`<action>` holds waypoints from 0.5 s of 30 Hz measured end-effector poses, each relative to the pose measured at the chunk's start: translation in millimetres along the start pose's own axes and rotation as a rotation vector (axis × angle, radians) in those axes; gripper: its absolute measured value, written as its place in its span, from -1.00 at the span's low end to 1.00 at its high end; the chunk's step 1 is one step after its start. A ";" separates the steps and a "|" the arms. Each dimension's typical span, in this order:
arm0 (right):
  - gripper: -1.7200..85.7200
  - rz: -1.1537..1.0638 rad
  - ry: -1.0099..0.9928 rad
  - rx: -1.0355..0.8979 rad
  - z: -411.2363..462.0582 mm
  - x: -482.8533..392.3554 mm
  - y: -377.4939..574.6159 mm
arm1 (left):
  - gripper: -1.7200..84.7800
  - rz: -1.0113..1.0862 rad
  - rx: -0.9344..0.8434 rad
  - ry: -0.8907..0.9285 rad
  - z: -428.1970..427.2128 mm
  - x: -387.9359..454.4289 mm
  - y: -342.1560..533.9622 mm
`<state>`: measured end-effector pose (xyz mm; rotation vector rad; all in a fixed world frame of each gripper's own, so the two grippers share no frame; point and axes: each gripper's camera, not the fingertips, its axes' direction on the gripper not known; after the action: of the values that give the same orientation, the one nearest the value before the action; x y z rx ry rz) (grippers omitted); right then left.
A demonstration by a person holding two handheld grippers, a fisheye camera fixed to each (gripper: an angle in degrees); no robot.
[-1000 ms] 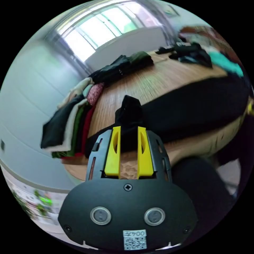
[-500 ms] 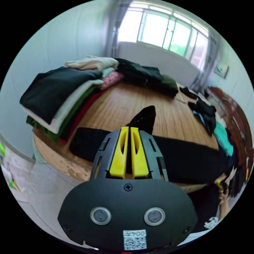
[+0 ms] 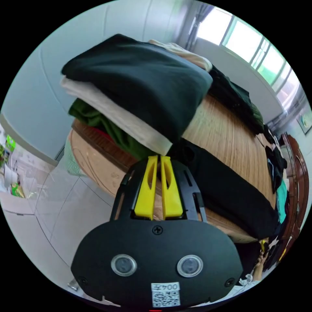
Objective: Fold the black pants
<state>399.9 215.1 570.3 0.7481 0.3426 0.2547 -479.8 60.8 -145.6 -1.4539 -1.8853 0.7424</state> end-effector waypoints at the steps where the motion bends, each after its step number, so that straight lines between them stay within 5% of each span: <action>1: -0.94 -0.004 0.001 0.001 2.9 1.0 0.7 | -0.92 -0.040 0.040 -0.005 -16.6 -11.9 0.8; 12: -0.71 -0.070 -0.084 0.055 20.8 9.9 14.1 | -0.86 -0.264 -0.004 0.581 -46.6 -5.2 27.6; 15: -0.70 0.070 -0.313 0.110 37.9 17.4 30.2 | -0.82 -0.353 -0.043 0.633 -43.6 0.0 18.9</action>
<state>427.5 219.0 613.6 0.8953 0.0335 0.1816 -434.7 67.4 -132.1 -1.1497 -1.5886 0.0537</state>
